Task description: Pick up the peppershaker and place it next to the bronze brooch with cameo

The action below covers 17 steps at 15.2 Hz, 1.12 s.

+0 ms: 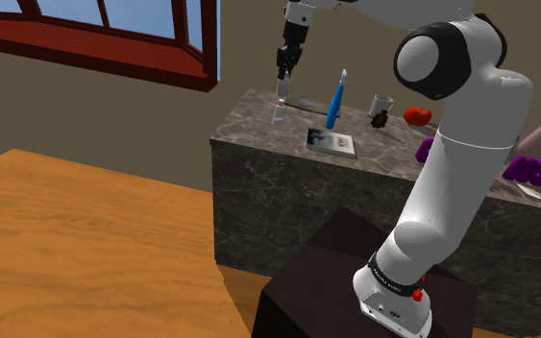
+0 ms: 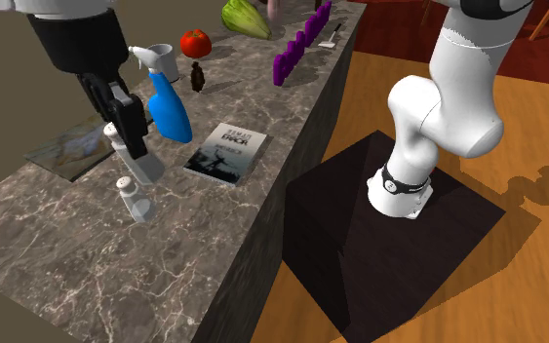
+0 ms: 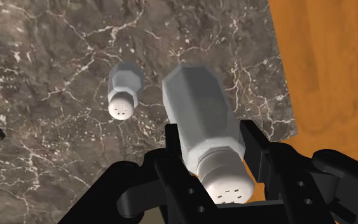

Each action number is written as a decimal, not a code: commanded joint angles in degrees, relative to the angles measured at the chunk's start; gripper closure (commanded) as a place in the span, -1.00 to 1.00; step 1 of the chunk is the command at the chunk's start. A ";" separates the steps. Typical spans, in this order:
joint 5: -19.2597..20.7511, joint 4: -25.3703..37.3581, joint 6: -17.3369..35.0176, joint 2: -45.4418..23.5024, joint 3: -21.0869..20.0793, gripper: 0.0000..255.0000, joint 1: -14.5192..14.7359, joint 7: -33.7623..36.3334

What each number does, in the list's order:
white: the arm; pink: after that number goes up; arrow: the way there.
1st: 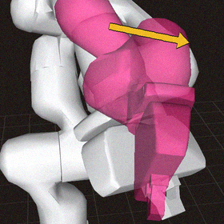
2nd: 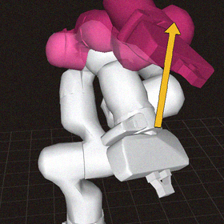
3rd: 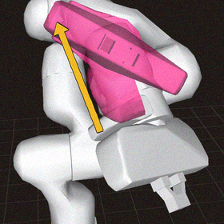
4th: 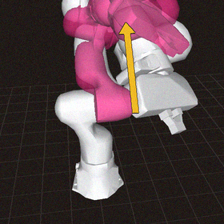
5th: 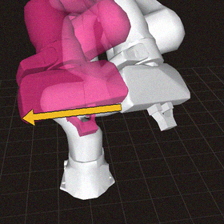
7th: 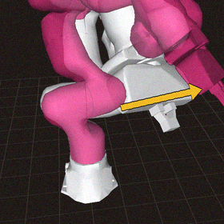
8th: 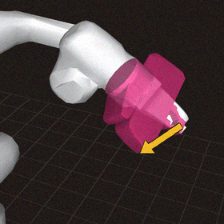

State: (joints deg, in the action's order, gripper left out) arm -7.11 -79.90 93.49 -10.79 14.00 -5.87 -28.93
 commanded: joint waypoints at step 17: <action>-0.14 -2.97 -3.44 4.97 6.81 1.00 -9.20 -15.85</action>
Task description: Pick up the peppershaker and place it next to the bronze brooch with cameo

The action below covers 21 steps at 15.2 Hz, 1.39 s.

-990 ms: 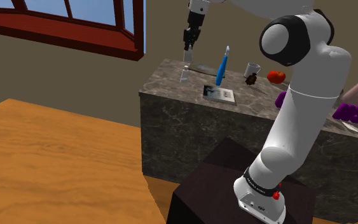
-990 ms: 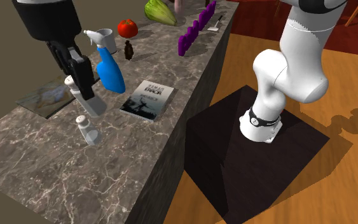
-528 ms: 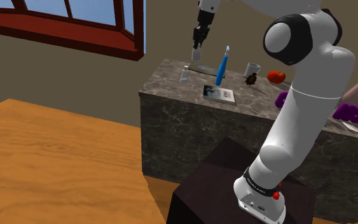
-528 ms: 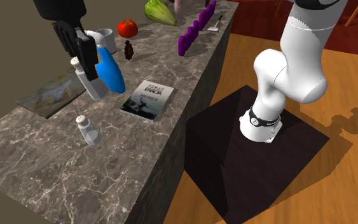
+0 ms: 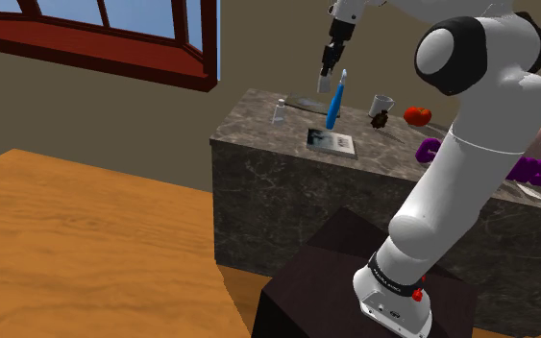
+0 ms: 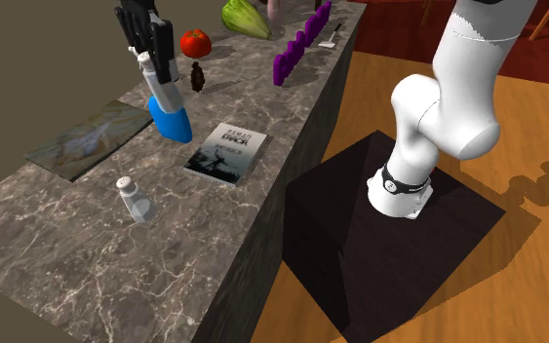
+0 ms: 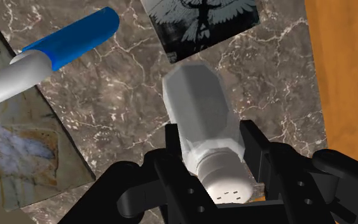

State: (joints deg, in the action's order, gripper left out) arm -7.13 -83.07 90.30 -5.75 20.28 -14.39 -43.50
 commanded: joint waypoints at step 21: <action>-5.23 6.80 -2.62 -8.02 10.07 1.00 -16.15 -25.39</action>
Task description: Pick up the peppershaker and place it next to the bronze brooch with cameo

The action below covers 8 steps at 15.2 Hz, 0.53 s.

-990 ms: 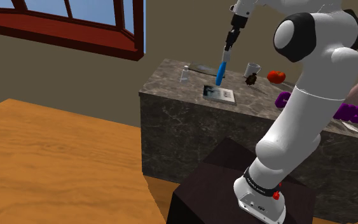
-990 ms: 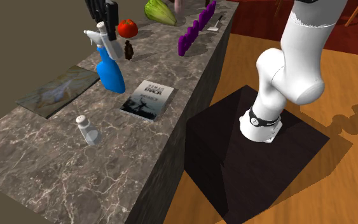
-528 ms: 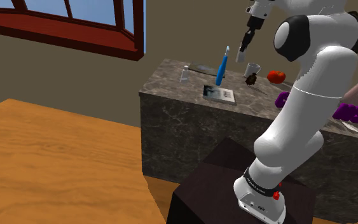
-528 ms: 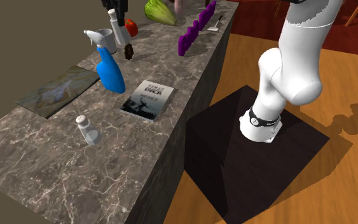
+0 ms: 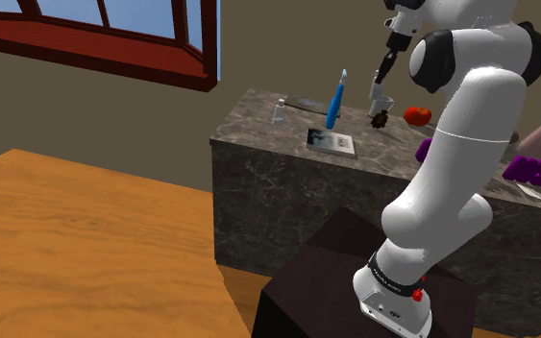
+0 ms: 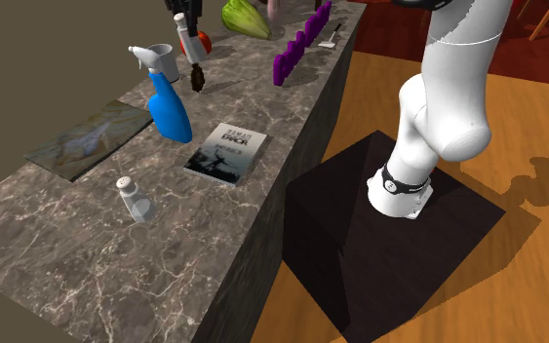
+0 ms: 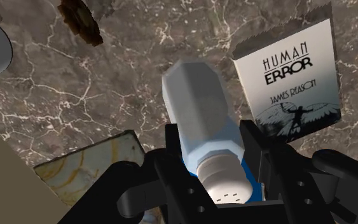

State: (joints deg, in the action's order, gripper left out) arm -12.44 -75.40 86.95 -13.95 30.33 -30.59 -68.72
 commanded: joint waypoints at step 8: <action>0.96 -9.36 7.66 1.95 -0.19 1.00 1.21 -0.40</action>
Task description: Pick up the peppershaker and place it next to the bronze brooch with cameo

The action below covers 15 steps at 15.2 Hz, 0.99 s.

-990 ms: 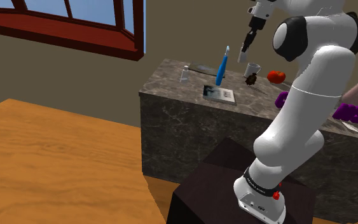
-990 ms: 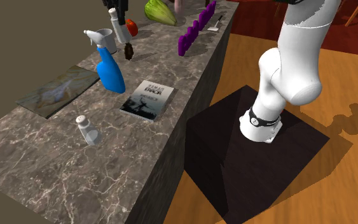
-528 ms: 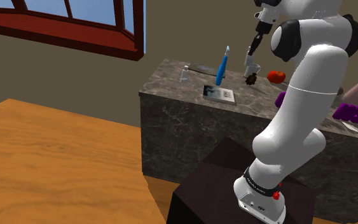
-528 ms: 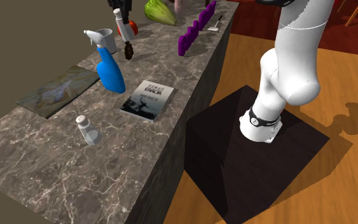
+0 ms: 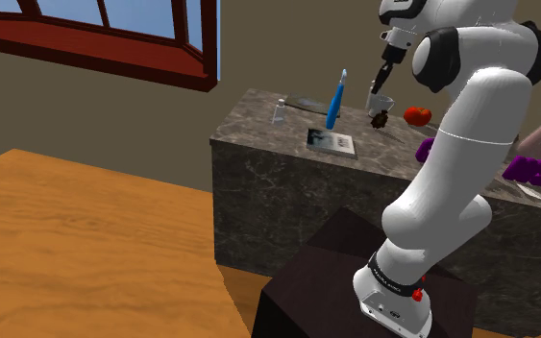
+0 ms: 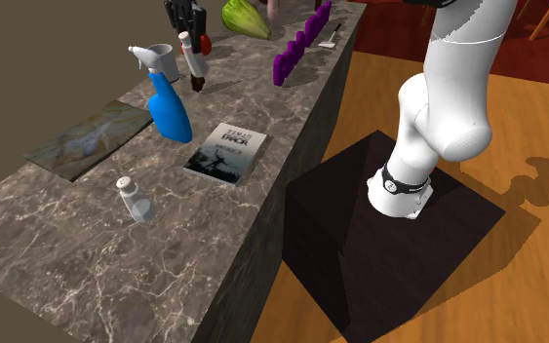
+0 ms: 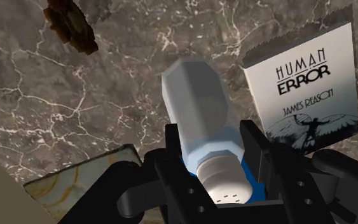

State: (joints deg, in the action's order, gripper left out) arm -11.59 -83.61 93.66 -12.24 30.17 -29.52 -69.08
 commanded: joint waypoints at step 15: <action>-0.15 -12.99 12.52 0.47 -0.42 1.00 0.96 -1.22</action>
State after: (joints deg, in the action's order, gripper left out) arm -11.68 -95.81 105.35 -11.75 29.78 -28.59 -70.17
